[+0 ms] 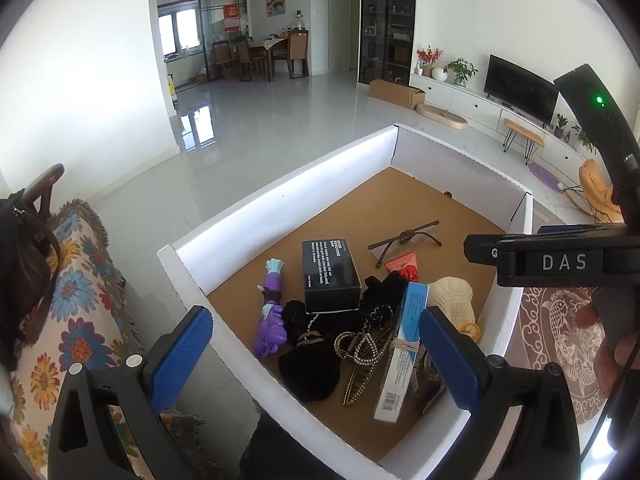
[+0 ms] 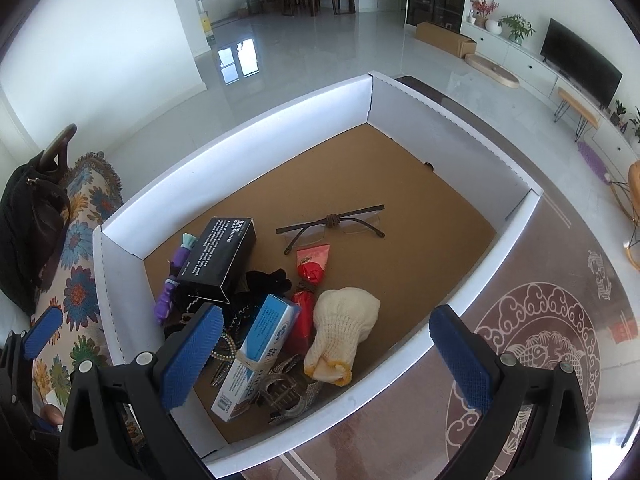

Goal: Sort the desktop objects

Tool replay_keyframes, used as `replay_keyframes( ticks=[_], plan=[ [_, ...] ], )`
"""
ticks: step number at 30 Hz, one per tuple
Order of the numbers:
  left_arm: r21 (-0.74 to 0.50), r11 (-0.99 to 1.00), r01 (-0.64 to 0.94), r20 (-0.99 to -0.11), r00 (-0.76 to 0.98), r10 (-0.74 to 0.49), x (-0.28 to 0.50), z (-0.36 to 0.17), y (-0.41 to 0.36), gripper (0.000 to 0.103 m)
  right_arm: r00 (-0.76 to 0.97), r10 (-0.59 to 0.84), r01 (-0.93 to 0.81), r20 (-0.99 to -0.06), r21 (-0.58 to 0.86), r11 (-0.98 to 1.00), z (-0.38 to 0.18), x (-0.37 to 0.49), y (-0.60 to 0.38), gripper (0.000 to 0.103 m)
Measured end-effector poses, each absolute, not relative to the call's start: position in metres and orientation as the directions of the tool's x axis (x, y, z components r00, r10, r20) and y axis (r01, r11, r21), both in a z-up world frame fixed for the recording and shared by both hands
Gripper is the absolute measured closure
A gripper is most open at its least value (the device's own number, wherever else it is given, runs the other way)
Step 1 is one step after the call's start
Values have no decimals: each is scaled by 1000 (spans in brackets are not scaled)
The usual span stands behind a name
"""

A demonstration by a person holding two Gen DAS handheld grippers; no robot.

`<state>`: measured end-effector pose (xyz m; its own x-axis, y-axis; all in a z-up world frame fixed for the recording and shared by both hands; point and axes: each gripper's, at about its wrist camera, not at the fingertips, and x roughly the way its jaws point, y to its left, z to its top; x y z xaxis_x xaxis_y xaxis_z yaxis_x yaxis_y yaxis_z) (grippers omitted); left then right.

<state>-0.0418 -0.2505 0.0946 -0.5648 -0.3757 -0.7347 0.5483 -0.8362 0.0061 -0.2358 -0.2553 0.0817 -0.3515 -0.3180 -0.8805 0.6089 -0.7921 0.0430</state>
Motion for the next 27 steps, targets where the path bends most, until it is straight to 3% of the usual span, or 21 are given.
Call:
replay_keyframes(
  ticks=[27],
  plan=[
    [2, -813, 582, -742, -545, -392, -47, 85, -262, 0, -387, -294, 609, -874, -3, -793, 65, -239, -254, 0]
  ],
)
